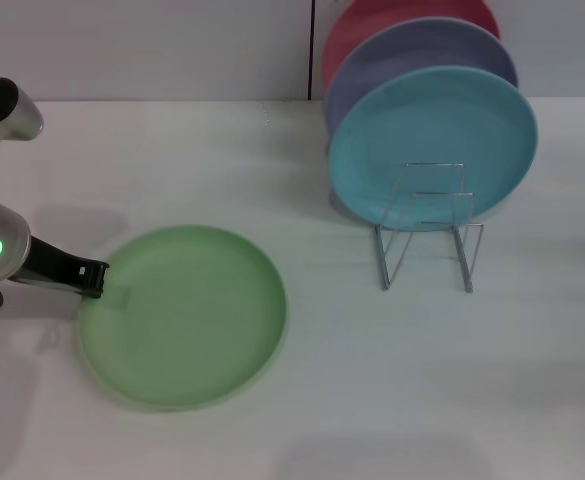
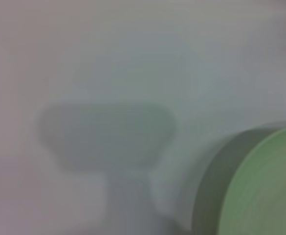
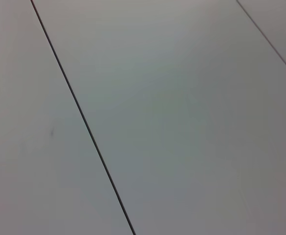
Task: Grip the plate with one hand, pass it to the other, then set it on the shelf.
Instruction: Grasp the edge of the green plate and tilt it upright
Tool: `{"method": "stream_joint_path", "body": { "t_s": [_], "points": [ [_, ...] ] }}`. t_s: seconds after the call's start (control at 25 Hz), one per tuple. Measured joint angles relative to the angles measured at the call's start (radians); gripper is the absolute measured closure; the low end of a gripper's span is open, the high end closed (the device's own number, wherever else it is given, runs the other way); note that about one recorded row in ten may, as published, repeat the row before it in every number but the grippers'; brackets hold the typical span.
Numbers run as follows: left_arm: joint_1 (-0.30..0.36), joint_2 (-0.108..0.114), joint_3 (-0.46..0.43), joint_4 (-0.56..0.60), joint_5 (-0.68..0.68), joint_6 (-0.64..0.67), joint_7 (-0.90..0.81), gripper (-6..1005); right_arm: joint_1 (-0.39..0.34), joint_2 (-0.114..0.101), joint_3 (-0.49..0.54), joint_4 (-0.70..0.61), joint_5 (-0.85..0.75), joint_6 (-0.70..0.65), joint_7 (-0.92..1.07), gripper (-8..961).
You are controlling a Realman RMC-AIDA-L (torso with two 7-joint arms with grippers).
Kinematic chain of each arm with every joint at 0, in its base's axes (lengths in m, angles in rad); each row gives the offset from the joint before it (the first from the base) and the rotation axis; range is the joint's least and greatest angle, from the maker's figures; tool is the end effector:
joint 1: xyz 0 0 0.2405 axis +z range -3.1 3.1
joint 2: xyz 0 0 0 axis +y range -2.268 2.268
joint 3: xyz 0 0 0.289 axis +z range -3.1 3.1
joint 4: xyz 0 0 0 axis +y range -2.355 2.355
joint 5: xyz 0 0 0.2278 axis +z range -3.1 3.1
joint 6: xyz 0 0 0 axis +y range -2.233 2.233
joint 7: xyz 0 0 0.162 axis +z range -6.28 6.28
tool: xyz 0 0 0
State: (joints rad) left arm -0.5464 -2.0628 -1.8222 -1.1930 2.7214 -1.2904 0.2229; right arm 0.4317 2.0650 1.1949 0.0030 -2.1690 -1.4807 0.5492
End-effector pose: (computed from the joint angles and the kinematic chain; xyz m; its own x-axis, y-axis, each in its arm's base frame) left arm -0.2788 0.4159 -0.0161 0.4239 0.8971 0.1244 0.7458 -0.2679 -0.6099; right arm 0.4075 0.3354 0.0682 0.3761 0.4289 -0.8213 -0.9260 0.1423 -0.3498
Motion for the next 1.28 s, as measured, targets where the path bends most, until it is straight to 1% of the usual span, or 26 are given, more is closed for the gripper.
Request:
{"method": "stream_joint_path", "body": {
  "t_s": [0.44, 0.6, 1.0, 1.2, 1.24, 1.28],
  "points": [
    [0.005, 0.000, -0.003, -0.001, -0.007, 0.036, 0.027, 962, 0.006, 0.000, 0.000, 0.002, 0.000, 0.007, 0.000, 307],
    [0.019, -0.001, -0.001, -0.017, -0.009, 0.048, 0.049, 962, 0.006, 0.000, 0.000, 0.002, 0.002, 0.008, 0.000, 306],
    [0.053, 0.001, -0.028, -0.032, -0.092, 0.100, 0.092, 965, 0.005, 0.000, 0.000, 0.003, 0.004, 0.010, 0.000, 306],
    [0.076, -0.002, -0.020, -0.048, -0.110, 0.181, 0.093, 965, 0.005, 0.000, 0.000, 0.008, 0.003, 0.011, 0.001, 307],
    [0.083, -0.003, -0.011, -0.051, -0.128, 0.219, 0.093, 965, 0.005, 0.000, 0.000, 0.009, 0.003, 0.011, 0.001, 307],
    [0.083, -0.003, -0.011, -0.051, -0.128, 0.219, 0.093, 965, 0.005, 0.000, 0.000, 0.009, 0.002, 0.011, 0.001, 307]
  ]
}}
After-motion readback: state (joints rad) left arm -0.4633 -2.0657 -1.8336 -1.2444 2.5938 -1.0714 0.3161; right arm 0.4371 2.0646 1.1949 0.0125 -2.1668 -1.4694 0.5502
